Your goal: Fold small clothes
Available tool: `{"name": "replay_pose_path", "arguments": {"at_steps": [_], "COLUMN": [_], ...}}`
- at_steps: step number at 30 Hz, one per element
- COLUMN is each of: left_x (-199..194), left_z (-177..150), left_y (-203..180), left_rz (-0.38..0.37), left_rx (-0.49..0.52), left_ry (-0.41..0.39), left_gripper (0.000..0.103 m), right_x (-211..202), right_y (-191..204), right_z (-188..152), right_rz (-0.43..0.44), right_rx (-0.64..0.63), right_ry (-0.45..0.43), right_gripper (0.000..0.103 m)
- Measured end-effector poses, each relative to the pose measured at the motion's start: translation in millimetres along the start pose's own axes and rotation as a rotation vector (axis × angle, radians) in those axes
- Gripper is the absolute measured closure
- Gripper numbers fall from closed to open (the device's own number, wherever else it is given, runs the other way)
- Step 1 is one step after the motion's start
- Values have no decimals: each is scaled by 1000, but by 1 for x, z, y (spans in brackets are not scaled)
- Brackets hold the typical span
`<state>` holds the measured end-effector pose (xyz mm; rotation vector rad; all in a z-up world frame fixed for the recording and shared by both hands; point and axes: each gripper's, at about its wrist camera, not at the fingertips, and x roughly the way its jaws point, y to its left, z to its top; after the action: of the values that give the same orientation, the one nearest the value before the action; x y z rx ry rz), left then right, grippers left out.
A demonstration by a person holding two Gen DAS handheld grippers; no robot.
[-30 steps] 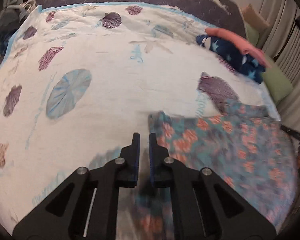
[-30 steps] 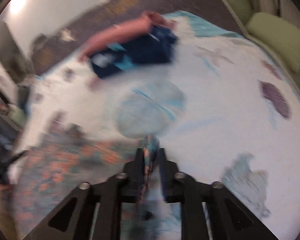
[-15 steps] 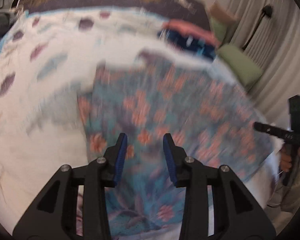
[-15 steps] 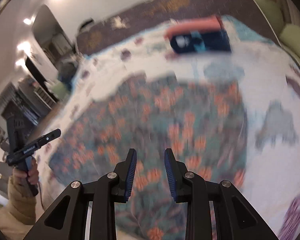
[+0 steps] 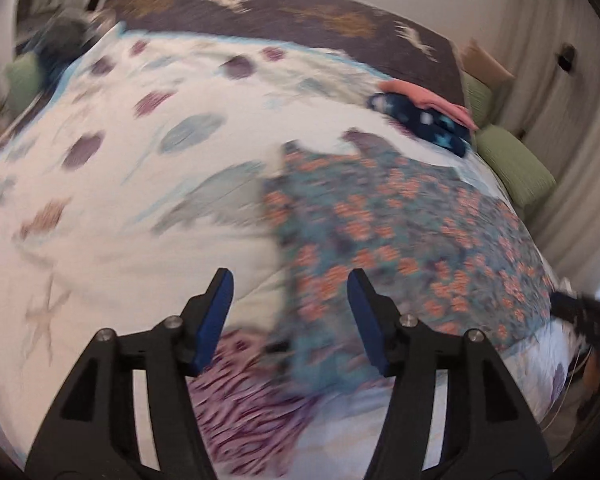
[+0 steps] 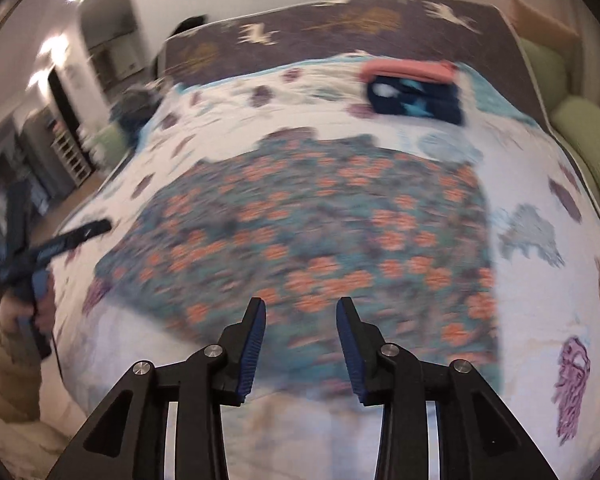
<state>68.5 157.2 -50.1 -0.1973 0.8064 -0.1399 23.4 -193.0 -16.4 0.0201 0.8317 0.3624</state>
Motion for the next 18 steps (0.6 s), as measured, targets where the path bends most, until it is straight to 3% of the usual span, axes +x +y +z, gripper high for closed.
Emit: {"name": "replay_pose_path", "arguments": {"at_steps": [6,10,18], "left_x": [-14,-16,-7], "left_z": [-22,-31,-35], "left_y": [45,57,66], "left_rz": [26,23,7], "left_rx": [-145,-168,-154], "left_ry": [-17,-20,9], "left_gripper": [39,38,38], "right_x": [21,40,70], "right_y": [99,147,201], "right_z": [-9,-13,-12], "right_rz": [73,114,43], "right_rx": [-270,-383,-546], "right_ry": [-13,7,-43], "right_gripper": [65,63,53]}}
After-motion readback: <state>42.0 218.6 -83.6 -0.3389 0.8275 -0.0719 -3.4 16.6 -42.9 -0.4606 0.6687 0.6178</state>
